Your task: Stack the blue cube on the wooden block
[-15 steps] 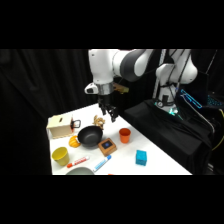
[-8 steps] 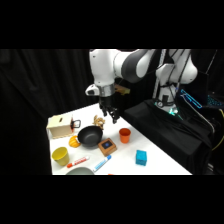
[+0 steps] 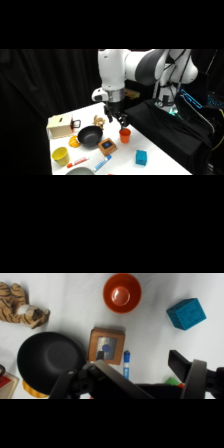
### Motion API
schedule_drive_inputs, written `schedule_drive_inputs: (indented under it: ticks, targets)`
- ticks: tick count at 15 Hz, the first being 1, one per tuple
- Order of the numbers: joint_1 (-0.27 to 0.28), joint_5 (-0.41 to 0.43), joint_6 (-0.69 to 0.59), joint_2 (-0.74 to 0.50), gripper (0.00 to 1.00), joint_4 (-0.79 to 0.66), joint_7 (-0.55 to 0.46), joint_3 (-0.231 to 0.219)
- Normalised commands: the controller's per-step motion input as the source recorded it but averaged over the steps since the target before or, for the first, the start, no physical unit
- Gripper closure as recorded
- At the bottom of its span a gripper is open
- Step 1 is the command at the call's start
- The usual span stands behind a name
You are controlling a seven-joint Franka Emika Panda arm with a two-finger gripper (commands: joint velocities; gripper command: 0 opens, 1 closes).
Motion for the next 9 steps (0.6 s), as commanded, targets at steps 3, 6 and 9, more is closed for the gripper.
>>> schedule_drive_inputs:
  ticks: [3, 6, 9]
  targets:
    - [0.093, 0.064, 0.25, -0.13, 0.0, -0.18, -0.3, 0.116]
    - [0.067, 0.087, 0.27, -0.17, 0.0, -0.22, -0.46, 0.106]
    - [0.031, 0.099, 0.25, -0.17, 0.0, -0.23, -0.51, 0.077]
